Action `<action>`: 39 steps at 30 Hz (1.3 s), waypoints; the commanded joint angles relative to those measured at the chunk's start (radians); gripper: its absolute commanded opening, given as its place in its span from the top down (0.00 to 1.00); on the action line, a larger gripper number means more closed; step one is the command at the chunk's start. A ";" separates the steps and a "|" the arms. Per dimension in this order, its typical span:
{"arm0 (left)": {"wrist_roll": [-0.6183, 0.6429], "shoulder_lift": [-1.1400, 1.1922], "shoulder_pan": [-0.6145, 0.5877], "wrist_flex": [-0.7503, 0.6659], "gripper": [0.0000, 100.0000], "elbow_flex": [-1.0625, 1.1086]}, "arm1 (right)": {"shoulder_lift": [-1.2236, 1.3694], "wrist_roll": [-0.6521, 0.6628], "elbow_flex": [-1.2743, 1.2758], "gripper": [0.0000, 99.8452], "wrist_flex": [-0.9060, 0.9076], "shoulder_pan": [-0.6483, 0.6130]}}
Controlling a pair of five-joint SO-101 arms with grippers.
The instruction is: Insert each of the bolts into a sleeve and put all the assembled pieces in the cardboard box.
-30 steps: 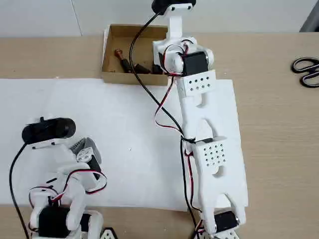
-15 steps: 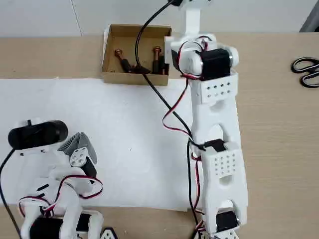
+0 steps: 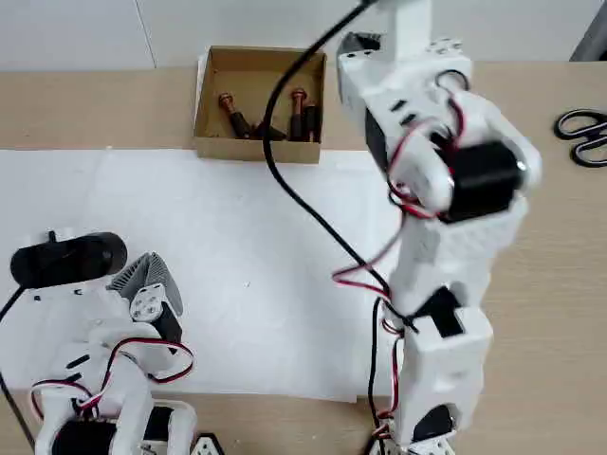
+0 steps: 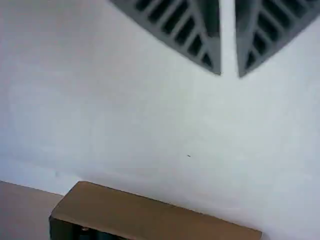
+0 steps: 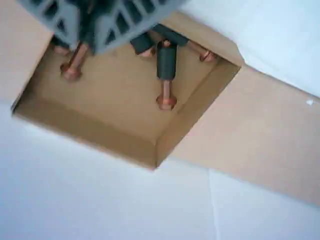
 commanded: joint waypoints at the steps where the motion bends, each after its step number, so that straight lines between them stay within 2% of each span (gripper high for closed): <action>1: -0.006 0.002 -0.008 0.002 0.99 -0.035 | -0.140 0.032 0.078 1.00 0.018 0.012; 7: -0.006 0.002 -0.005 0.003 0.99 -0.035 | -0.458 0.032 0.431 1.00 0.015 0.016; 13: -0.006 0.002 -0.002 0.005 0.99 -0.035 | -0.737 0.025 0.833 1.00 0.008 0.154; 18: -0.006 0.002 -0.002 0.000 0.99 -0.035 | -0.889 0.023 1.091 1.00 0.005 0.251; 24: -0.006 0.002 0.000 0.000 0.99 -0.028 | -1.027 -0.064 1.352 1.00 -0.002 0.266; 29: -0.008 0.002 0.000 0.005 0.99 -0.027 | -1.171 -0.100 1.642 1.00 -0.088 0.266; 35: -0.009 0.002 0.000 0.006 0.99 -0.027 | -1.472 -0.091 2.079 1.00 -0.245 0.263; 39: -0.009 0.002 0.000 0.006 0.99 -0.025 | -1.666 -0.035 2.325 1.00 -0.355 0.262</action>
